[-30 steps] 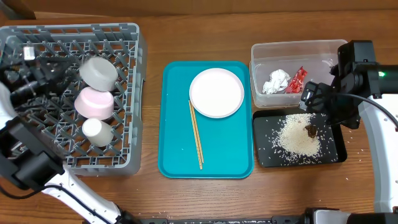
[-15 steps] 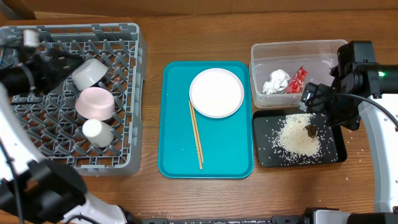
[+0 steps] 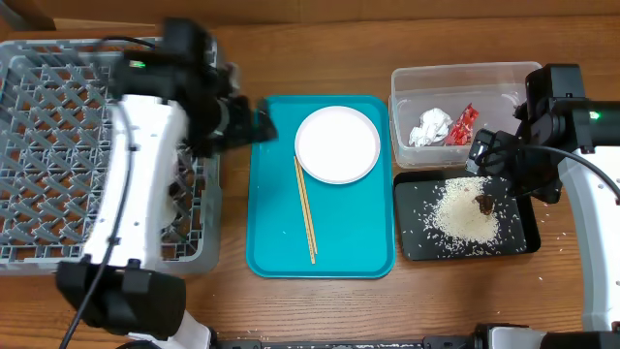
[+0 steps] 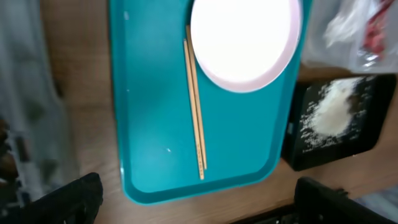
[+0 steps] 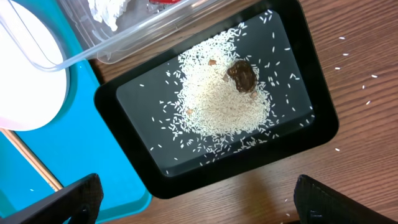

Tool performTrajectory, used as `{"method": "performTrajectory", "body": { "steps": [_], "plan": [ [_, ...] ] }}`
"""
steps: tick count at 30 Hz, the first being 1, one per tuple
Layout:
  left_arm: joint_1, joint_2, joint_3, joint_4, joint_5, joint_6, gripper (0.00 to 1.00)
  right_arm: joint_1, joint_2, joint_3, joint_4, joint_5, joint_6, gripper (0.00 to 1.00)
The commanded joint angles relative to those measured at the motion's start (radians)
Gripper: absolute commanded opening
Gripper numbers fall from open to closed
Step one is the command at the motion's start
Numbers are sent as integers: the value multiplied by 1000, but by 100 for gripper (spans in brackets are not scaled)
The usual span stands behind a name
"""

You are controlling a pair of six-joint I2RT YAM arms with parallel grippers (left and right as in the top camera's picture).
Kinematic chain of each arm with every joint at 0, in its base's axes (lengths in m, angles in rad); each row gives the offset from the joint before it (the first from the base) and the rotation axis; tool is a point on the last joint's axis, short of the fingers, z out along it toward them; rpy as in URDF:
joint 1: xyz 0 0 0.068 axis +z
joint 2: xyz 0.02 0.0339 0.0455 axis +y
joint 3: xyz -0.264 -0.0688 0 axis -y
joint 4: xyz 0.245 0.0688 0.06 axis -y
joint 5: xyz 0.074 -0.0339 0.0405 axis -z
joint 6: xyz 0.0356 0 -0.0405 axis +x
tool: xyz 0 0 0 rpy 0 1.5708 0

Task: Sort waste into correct bins and load items into the dishwasher
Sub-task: 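Reach the left gripper to the chopsticks on the teal tray and grasp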

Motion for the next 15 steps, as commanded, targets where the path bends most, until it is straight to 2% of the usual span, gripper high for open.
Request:
{"method": "performTrajectory", "body": {
  "steps": [1, 7, 15],
  "plan": [
    [-84, 2, -112, 27, -159, -180, 100, 1, -3, 13, -1, 10, 0, 100],
    [-211, 2, -377, 210, -223, -245, 100, 1, -3, 13, -1, 10, 1, 100],
    [-275, 2, -637, 473, -232, -243, 100, 1, -3, 13, -4, 10, 1, 100]
  ]
}}
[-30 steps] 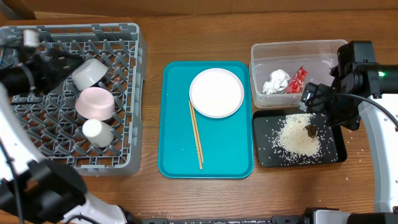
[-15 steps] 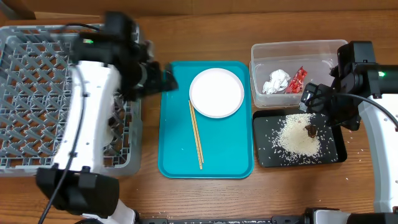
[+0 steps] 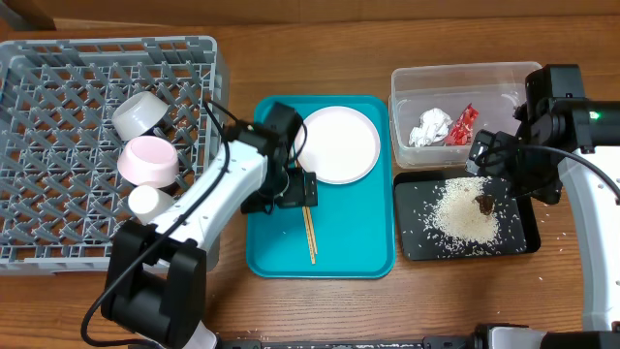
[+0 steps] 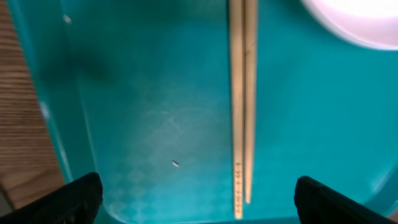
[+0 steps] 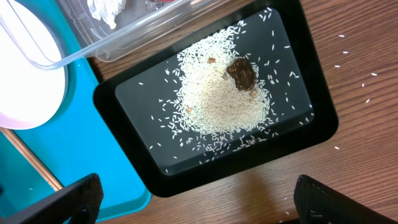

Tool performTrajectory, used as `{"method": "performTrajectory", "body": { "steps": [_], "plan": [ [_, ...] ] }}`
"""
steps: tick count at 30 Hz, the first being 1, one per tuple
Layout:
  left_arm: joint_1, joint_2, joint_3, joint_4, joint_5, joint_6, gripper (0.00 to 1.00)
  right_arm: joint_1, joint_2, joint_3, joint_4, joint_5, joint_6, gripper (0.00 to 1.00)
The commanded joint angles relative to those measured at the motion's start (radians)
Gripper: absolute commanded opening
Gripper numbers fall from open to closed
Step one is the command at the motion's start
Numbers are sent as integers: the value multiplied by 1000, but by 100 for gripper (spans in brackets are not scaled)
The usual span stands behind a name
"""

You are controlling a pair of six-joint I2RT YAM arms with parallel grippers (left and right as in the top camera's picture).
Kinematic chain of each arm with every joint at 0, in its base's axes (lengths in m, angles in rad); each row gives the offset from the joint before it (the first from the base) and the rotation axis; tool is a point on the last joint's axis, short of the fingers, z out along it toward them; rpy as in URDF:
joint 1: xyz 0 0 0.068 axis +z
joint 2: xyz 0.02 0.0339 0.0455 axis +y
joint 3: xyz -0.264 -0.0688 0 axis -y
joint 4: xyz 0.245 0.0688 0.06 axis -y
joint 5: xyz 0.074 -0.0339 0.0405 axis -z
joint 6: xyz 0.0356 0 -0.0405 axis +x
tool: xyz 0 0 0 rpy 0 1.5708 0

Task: Sort waste into correct bins and load items into the dishwasher
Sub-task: 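Reach the left gripper to the chopsticks on the teal tray and grasp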

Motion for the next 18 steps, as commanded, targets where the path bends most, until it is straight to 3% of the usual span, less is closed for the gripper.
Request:
{"method": "performTrajectory", "body": {
  "steps": [1, 5, 18],
  "plan": [
    [-15, -1, -86, 67, -35, -23, 100, 1, -3, 13, 1, 10, 0, 100],
    [-15, -1, -150, 135, -53, -23, 100, 1, -3, 13, 1, 10, 0, 100],
    [-26, -1, -172, 154, -122, -23, 100, 1, -3, 13, 2, 10, 0, 100]
  ]
}}
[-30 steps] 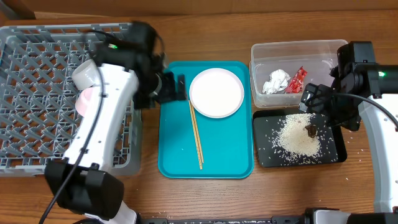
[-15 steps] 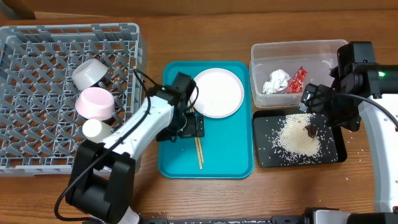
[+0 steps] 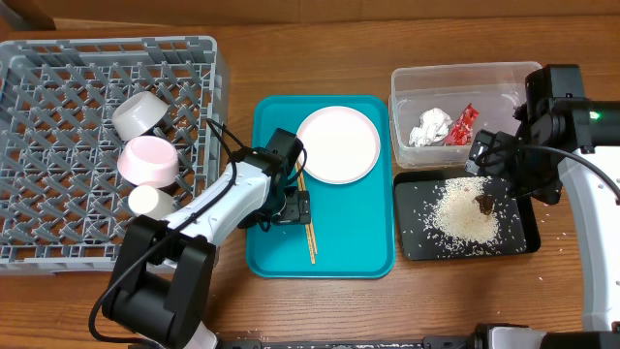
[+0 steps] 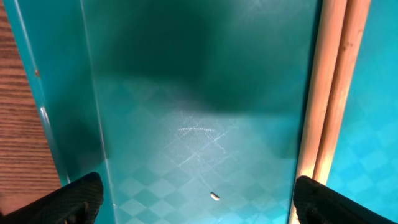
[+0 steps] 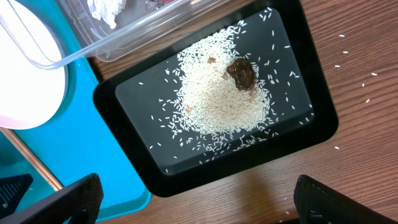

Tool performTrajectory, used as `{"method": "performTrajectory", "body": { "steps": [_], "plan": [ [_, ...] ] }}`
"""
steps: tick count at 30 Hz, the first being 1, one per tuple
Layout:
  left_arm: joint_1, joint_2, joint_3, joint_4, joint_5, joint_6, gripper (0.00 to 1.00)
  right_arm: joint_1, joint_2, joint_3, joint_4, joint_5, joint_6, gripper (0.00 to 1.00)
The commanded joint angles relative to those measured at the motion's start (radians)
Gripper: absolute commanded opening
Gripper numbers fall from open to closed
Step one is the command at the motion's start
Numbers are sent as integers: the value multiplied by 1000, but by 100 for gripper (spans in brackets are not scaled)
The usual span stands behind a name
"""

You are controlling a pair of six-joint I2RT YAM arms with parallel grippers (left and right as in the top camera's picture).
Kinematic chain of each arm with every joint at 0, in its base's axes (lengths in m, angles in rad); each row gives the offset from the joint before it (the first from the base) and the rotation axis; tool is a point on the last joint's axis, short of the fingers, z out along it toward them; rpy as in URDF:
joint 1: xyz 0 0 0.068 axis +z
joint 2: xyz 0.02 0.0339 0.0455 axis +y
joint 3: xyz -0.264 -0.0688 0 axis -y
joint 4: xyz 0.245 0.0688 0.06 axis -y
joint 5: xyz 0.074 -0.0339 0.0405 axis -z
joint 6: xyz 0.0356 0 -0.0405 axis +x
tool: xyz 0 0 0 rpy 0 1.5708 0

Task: Sort waste into correct bins and load items into the dishwasher

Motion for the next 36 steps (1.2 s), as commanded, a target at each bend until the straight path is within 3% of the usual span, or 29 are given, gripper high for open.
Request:
{"method": "performTrajectory", "body": {
  "steps": [1, 14, 18, 23, 36],
  "plan": [
    [-19, -1, -7, 11, -25, -17, 100, 1, -3, 13, 2, 10, 2, 100],
    [-106, -1, -7, 57, -88, -18, 100, 1, -3, 13, 2, 10, 1, 100],
    [-105, -1, -7, 51, -88, -18, 98, 1, -3, 13, 2, 10, 1, 100],
    [-106, -1, -7, 35, -85, -29, 88, 1, -3, 13, 2, 10, 1, 100],
    [-106, -1, -23, 43, -88, -29, 87, 1, -3, 13, 1, 10, 1, 100]
  ]
}}
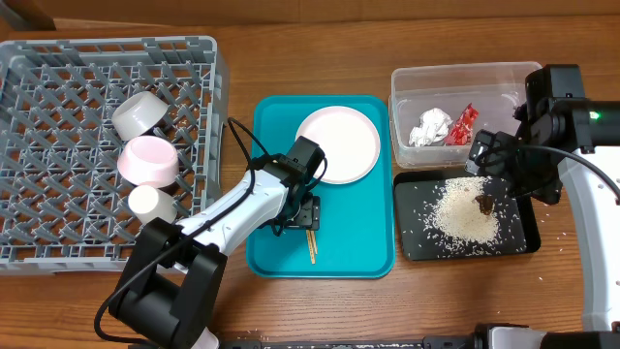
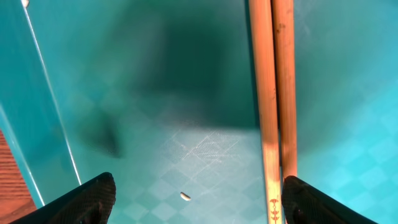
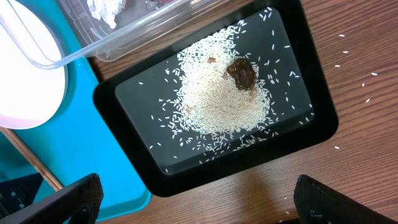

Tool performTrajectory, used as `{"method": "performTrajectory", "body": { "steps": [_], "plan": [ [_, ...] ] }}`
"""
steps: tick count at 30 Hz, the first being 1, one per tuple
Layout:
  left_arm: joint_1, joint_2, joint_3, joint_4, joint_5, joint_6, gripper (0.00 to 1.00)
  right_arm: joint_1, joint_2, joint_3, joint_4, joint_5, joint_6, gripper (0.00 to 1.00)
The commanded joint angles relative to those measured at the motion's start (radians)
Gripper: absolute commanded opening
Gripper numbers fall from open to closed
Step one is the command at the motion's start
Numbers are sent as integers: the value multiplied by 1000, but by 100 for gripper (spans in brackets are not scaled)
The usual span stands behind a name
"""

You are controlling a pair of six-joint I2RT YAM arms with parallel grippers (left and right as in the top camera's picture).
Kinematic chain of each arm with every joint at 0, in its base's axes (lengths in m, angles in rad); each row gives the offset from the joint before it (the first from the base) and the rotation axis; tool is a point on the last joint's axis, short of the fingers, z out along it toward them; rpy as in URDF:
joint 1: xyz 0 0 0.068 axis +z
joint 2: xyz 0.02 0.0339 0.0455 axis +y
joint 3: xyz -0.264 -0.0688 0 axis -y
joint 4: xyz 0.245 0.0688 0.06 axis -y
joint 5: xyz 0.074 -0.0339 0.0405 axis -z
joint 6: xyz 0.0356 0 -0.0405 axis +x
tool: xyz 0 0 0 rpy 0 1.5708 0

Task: Sort waste into correct bins and load items into the dishwasher

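A pair of wooden chopsticks (image 2: pixel 272 93) lies lengthwise on the teal tray (image 1: pixel 281 257), just below the white plate (image 1: pixel 337 145). My left gripper (image 2: pixel 198 202) is open and low over the tray. The chopsticks pass between its fingers, close to the right fingertip (image 2: pixel 323 200). In the overhead view the left gripper (image 1: pixel 300 215) covers the sticks' middle, and only their near end (image 1: pixel 311 250) shows. My right gripper (image 3: pixel 196 205) is open and empty, held above the black tray (image 3: pixel 124 99) of rice with a brown lump (image 3: pixel 242 74).
A grey dish rack (image 1: pixel 58 97) at the left holds a grey bowl (image 1: pixel 142 112), a pink bowl (image 1: pixel 148 160) and a white cup (image 1: pixel 147 201). A clear bin (image 1: pixel 407 82) at the back right holds crumpled paper (image 1: pixel 430 127) and a red wrapper (image 1: pixel 463 124). Rice grains are scattered on the table.
My left gripper has shifted right over the tray. The chopsticks, earlier at the right edge of its view, now lie between its open fingers. The right arm has not moved.
My left gripper was first high between the rack and the tray's left edge. Then it was low over the tray beside the chopsticks, then closer still with the sticks off to its right. Now it straddles them, open. The right gripper stayed over the rice tray.
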Motion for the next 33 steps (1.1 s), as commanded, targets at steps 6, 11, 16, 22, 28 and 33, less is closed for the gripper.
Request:
{"method": "performTrajectory", "body": {
  "steps": [6, 11, 16, 22, 28, 33],
  "plan": [
    [-1, -1, -56, 48, -20, -13, 88, 1, -3, 13, -1, 10, 1, 100],
    [0, -1, -72, 42, -20, -13, 86, 1, -3, 13, -2, 10, 1, 100],
    [0, -1, -72, 36, -16, -13, 38, 1, -3, 13, -2, 10, 1, 100],
    [0, -1, -72, 36, -17, -13, 6, 1, -3, 13, -5, 10, 1, 100],
    [33, -17, -23, -7, -18, -13, 4, 1, -3, 13, -6, 10, 1, 100],
    [106, -79, 86, -97, -21, 51, 4, 1, -3, 13, -6, 10, 1, 100]
  ]
}}
